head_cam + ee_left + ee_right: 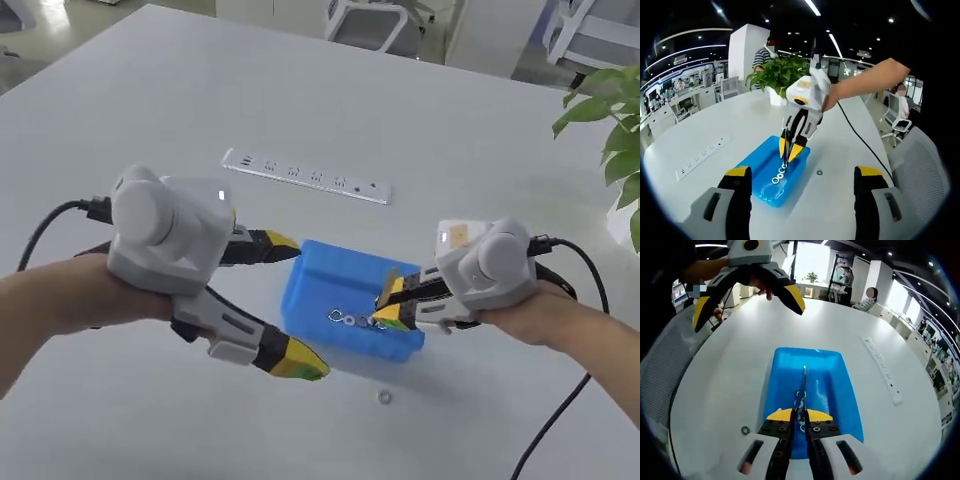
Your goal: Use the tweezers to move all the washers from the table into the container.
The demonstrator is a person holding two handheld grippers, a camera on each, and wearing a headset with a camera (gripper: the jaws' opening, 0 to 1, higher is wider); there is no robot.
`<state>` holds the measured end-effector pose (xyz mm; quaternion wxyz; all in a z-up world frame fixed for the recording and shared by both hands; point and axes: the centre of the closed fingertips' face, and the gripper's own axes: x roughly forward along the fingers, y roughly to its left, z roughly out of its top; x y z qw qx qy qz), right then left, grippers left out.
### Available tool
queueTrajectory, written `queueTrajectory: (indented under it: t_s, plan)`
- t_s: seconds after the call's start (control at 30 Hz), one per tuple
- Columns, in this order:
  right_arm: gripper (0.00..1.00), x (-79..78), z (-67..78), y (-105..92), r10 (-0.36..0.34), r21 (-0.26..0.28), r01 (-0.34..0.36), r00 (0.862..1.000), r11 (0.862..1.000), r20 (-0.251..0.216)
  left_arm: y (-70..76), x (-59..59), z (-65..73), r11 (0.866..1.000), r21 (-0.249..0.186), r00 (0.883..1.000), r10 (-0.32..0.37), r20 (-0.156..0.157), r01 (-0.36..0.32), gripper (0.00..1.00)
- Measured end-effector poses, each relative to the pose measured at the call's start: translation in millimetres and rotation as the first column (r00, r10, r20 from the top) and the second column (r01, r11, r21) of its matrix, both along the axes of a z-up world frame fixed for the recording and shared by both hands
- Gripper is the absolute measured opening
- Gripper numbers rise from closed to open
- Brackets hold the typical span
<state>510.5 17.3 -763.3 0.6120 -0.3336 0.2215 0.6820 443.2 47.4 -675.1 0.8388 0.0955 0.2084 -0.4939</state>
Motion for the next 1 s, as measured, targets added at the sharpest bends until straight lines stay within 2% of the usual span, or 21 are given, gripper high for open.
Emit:
queueTrajectory:
  t_s: [0.17, 0.23, 0.63, 0.7, 0.87, 1.0]
  plan:
    - [0.09, -2.2, -3.6, 0.6, 0.007, -0.006, -0.007, 1.000, 1.000, -0.004, -8.2, 12.3, 2.1, 1.000, 0.002, 1.000, -0.012, 0.014, 0.012, 0.74]
    - [0.09, -2.3, -3.9, 0.8, 0.010, -0.005, -0.010, 1.000, 1.000, -0.003, -11.4, 16.8, 1.5, 1.000, 0.008, 1.000, -0.020, 0.010, 0.020, 0.68]
    - [0.09, -4.2, -4.4, 1.7, 0.018, -0.011, -0.018, 1.000, 1.000, -0.002, -28.4, 45.2, 1.2, 0.995, 0.074, 0.997, -0.068, 0.047, 0.065, 0.27]
    - [0.09, -4.5, -4.5, 1.8, 0.020, -0.013, -0.020, 1.000, 1.000, -0.002, -32.2, 48.4, 0.7, 0.995, 0.072, 0.996, -0.075, 0.044, 0.071, 0.26]
    - [0.09, -4.5, -4.4, 1.9, 0.024, -0.016, -0.024, 1.000, 1.000, 0.001, -41.6, 47.9, -5.1, 0.989, 0.096, 0.992, -0.120, 0.041, 0.115, 0.23]
    - [0.10, -4.5, -4.4, 1.4, 0.027, -0.017, -0.027, 1.000, 1.000, 0.002, -47.3, 50.0, -9.5, 0.985, 0.113, 0.989, -0.139, 0.051, 0.133, 0.15]
